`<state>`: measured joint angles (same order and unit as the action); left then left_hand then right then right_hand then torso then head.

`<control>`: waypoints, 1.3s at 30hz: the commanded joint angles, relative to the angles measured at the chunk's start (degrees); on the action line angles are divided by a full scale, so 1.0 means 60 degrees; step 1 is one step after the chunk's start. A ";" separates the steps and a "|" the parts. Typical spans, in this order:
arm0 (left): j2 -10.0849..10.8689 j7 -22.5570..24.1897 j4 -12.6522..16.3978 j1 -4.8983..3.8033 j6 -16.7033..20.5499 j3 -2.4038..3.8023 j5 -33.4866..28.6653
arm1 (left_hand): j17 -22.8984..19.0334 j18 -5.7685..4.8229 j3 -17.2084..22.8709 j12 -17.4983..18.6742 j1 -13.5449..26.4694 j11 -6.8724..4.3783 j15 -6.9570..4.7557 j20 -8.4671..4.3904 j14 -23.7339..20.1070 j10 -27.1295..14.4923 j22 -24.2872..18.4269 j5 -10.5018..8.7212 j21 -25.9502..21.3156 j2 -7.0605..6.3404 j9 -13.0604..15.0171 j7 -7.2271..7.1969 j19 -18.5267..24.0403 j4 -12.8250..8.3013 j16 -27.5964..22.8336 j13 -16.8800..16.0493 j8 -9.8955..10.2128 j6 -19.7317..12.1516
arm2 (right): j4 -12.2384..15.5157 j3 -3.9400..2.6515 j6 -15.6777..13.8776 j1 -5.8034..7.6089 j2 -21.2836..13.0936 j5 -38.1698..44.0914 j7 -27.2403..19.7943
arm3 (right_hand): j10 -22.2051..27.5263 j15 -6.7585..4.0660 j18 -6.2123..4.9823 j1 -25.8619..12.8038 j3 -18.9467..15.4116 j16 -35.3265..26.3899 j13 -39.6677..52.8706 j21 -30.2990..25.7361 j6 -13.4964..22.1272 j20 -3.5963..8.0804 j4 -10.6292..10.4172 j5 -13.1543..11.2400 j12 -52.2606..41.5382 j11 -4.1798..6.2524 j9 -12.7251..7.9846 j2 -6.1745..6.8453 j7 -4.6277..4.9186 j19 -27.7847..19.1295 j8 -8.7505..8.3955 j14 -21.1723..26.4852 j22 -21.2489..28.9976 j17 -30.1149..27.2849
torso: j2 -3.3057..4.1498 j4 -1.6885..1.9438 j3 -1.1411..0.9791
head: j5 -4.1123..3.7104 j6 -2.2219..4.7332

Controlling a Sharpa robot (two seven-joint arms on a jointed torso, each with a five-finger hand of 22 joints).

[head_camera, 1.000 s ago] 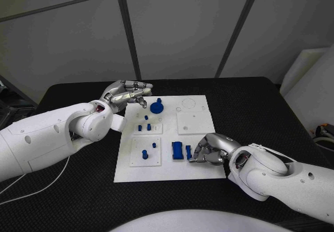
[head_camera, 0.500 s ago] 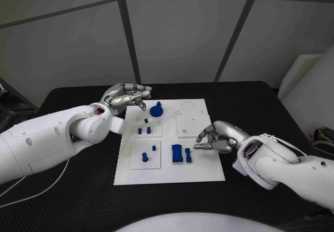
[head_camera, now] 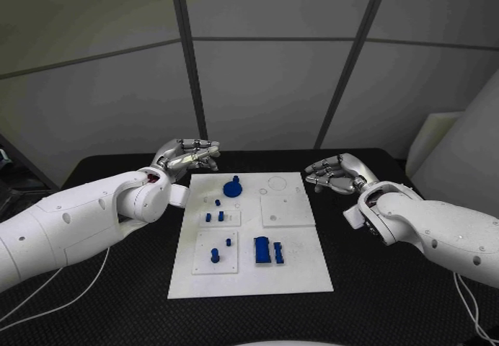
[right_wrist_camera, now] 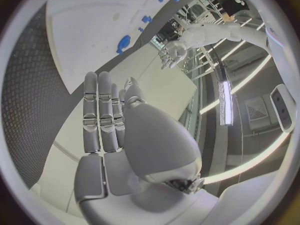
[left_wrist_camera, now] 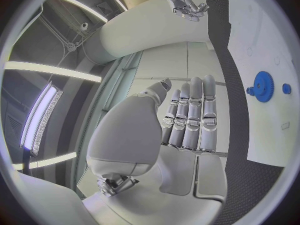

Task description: Assemble the parts on the task board

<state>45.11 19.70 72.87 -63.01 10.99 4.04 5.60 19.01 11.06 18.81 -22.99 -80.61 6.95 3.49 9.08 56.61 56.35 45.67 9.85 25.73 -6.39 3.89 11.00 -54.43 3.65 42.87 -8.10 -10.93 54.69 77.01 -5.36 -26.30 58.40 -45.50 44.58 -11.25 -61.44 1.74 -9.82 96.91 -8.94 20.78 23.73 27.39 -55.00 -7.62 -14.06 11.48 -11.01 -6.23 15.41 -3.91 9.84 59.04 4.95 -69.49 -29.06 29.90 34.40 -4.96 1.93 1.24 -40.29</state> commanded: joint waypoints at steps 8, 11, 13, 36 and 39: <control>-0.0963 0.1094 -0.1659 -0.0025 0.1261 0.0035 -0.1656 | -0.1563 -0.0075 0.0143 0.1607 -0.0027 0.0249 0.0541 0.0711 -0.0035 0.0494 -0.2041 -0.0079 -0.2362 -0.0105 -0.0013 -0.0109 0.1729 0.0455 -0.4176 0.0733 0.0318 -0.0108 | -0.2833 -0.0020 0.1115 0.0158 0.1527 -0.4064 -0.1991 | -0.0177 0.0822 -0.0117 -0.0571 -0.0194 -0.2841 -0.2493 -0.2760 0.0091 -0.0875 -0.0084 -0.0736 0.1218 -0.0373 -0.0913 0.0065 0.0172 -0.0671 -0.0226 0.1265 0.2155 -0.2299 | -0.0247 -0.0075 0.0028 | 0.0073 0.0431; -0.1202 0.1213 -0.1974 -0.0023 0.1419 0.0039 -0.1731 | -0.2026 -0.0088 -0.0235 0.2308 0.0117 0.0565 0.0923 0.1097 -0.0578 0.0232 -0.2913 -0.0084 -0.3192 -0.0108 -0.0027 -0.0274 0.2381 0.0637 -0.5327 0.0745 0.0692 -0.0342 | -0.3229 -0.0021 0.1318 0.0167 0.1889 -0.4379 -0.2095 | 0.0041 0.0940 -0.0170 -0.1041 -0.0263 -0.2861 -0.3021 -0.3307 0.0157 -0.0982 0.0141 -0.0784 0.1202 -0.0480 -0.1248 -0.0078 0.0236 -0.0430 -0.0210 0.1454 0.2704 -0.3034 | -0.0281 -0.0074 -0.0023 | 0.0114 0.0478; -0.1306 0.1278 -0.2079 -0.0015 0.1529 0.0039 -0.1757 | -0.2282 -0.0124 -0.0566 0.2703 0.0239 0.0685 0.1071 0.1230 -0.0922 -0.0152 -0.3309 -0.0093 -0.3560 -0.0075 -0.0031 -0.0382 0.2787 0.0739 -0.5822 0.0750 0.0957 -0.0559 | -0.3394 -0.0022 0.1423 0.0169 0.2090 -0.4497 -0.2140 | 0.0255 0.1017 -0.0115 -0.1280 -0.0313 -0.2884 -0.3223 -0.3519 0.0282 -0.1053 0.0239 -0.0835 0.1237 -0.0555 -0.1402 -0.0103 0.0209 -0.0397 -0.0230 0.1630 0.2905 -0.3325 | -0.0277 -0.0091 -0.0049 | 0.0153 0.0509; -0.0292 0.1516 0.1958 0.0389 0.4723 -0.0547 -0.1016 | -0.3168 -0.1843 -0.2426 0.3832 0.9437 -0.1158 -0.0581 -0.0673 -0.6898 -0.6654 -0.6385 -0.1641 -0.4288 0.1064 -0.0649 -0.1834 0.7257 -0.0608 -0.7145 0.1351 0.1821 -0.6544 | 0.0841 0.0678 -0.2050 0.0259 0.0598 -0.6542 -0.2746 | 0.7208 -0.0290 0.0968 -1.1642 0.1490 -0.3464 -0.3955 -0.4565 0.6443 0.0520 0.2343 -0.1914 0.1835 0.1038 -0.2568 0.0651 -0.1641 -0.6909 -0.0826 0.8542 0.4843 -0.4983 | -0.0537 0.0827 -0.0322 | -0.0207 0.0986; -0.0175 0.1603 0.2426 0.0434 0.5143 -0.0614 -0.0973 | -0.3168 -0.1843 -0.3135 0.3832 0.9868 -0.1158 -0.0581 -0.0773 -0.7172 -0.6947 -0.6518 -0.1641 -0.4288 0.1064 -0.0649 -0.1834 0.7443 -0.0608 -0.7145 0.1351 0.1821 -0.6818 | 0.1428 0.0774 -0.2461 0.0275 0.0392 -0.6938 -0.2900 | 0.7530 -0.0290 0.0967 -1.2126 0.1490 -0.3464 -0.3955 -0.4565 0.6739 0.1269 0.2343 -0.1914 0.1835 0.1038 -0.2568 0.0651 -0.1641 -0.7222 -0.0826 0.8867 0.4843 -0.4983 | -0.0537 0.0827 -0.0322 | -0.0207 0.0986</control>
<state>43.84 26.52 86.45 -60.37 34.93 0.38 -1.66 0.15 3.87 4.62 -0.40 -28.94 1.86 1.32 6.03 18.38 19.83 8.88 1.07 0.34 -0.18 0.13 0.63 -13.21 0.53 0.38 -0.12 -0.46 18.59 84.36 -0.77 -34.50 59.89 -42.80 9.07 -25.20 -21.95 0.52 -5.74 32.63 -1.44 0.26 0.11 0.37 -19.69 -5.17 -2.46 0.51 -0.41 -1.18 0.21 -0.12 1.95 21.26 0.44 -21.95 -1.34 0.48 31.25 -0.24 0.08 0.00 -34.38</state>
